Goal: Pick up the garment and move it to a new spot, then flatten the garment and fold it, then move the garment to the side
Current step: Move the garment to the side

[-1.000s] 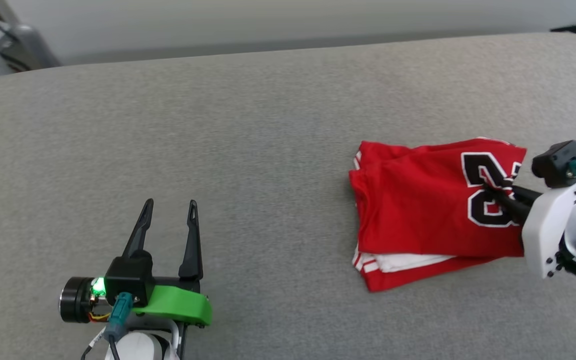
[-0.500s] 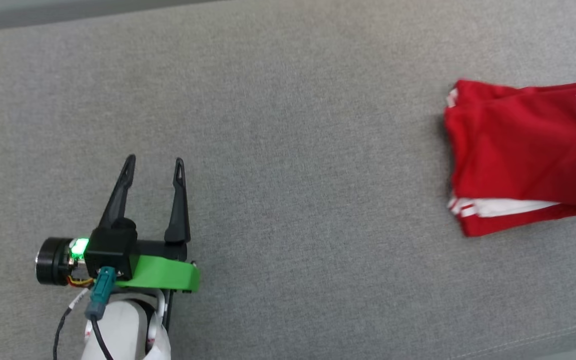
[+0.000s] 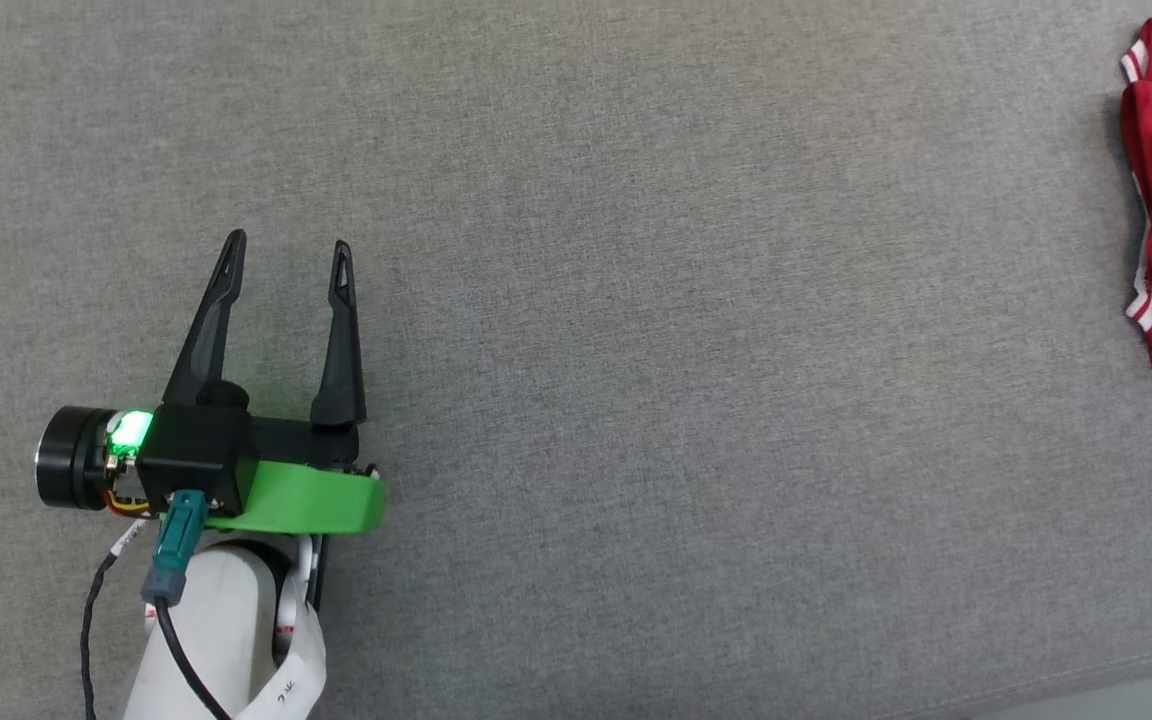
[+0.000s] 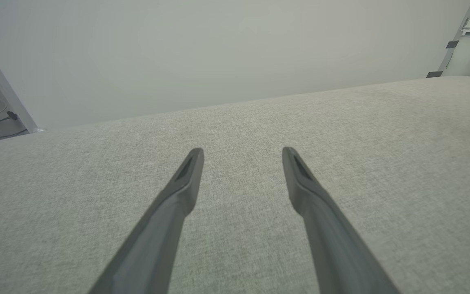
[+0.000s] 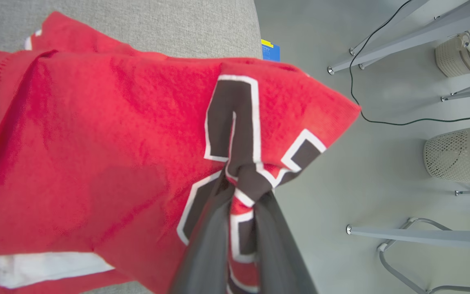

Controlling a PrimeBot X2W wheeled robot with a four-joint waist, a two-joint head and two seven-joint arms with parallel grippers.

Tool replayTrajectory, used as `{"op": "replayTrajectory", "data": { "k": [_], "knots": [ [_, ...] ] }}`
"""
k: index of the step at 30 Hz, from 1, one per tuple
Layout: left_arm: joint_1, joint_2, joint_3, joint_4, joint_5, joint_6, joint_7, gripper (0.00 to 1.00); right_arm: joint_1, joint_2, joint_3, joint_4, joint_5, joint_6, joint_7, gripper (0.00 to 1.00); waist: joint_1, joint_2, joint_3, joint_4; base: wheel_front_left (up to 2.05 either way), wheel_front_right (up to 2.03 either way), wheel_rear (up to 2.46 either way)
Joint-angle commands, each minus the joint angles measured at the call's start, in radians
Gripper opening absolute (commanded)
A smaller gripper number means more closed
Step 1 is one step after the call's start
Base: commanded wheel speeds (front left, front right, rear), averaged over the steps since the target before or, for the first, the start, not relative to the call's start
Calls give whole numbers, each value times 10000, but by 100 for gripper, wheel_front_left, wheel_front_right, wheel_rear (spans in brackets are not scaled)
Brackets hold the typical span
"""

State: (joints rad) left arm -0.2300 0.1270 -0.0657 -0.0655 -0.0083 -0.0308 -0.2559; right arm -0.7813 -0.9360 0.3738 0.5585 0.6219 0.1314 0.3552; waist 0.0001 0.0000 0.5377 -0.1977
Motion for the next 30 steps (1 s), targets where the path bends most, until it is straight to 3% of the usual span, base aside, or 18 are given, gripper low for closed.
{"op": "replayTrajectory", "data": {
  "k": [1, 6, 8, 9, 14, 19, 25, 30],
  "knots": [
    [-194, 101, -9, -50, 91, 29, -59, 100, -247, 164, -104, 239, -190, -7, -122, 0, -1, 0, 186, 150, 0, 0, 0],
    [-195, 128, 3, -70, 67, 115, -59, 100, -553, 647, -335, 1021, -554, -7, -528, 0, -1, 0, 158, 221, 0, 0, 0],
    [-164, 124, 1, -41, 45, 144, -59, 100, -638, 768, -411, 1295, -773, -7, -751, 78, -1, 0, 59, 241, 0, 0, 0],
    [-137, 120, 3, -19, 31, 162, -59, 100, -679, 816, -466, 1442, -939, -7, -919, 100, -1, 0, -9, 246, 0, 0, 0],
    [-8, 39, -32, 157, -61, 216, -59, 100, -671, 892, -727, 1881, -1568, -7, -1760, 100, -1, 0, -543, 349, 0, 0, 0],
    [298, -83, -25, 329, -178, 294, -59, 100, -578, 1036, -1355, 1793, -2072, -7, -3273, 100, -1, 0, -1316, 547, 0, 0, 0],
    [787, -204, 82, 518, -334, 351, -59, 100, -178, 1574, -2507, 1187, -2342, -7, -5343, 100, -1, 0, -2170, 901, 0, 0, 0],
    [1109, -282, 172, 633, -425, 337, -59, 100, 441, 2332, -3357, 29, -2859, -7, -6050, 100, -1, 0, -2742, 1232, 0, 0, 0]
  ]
}}
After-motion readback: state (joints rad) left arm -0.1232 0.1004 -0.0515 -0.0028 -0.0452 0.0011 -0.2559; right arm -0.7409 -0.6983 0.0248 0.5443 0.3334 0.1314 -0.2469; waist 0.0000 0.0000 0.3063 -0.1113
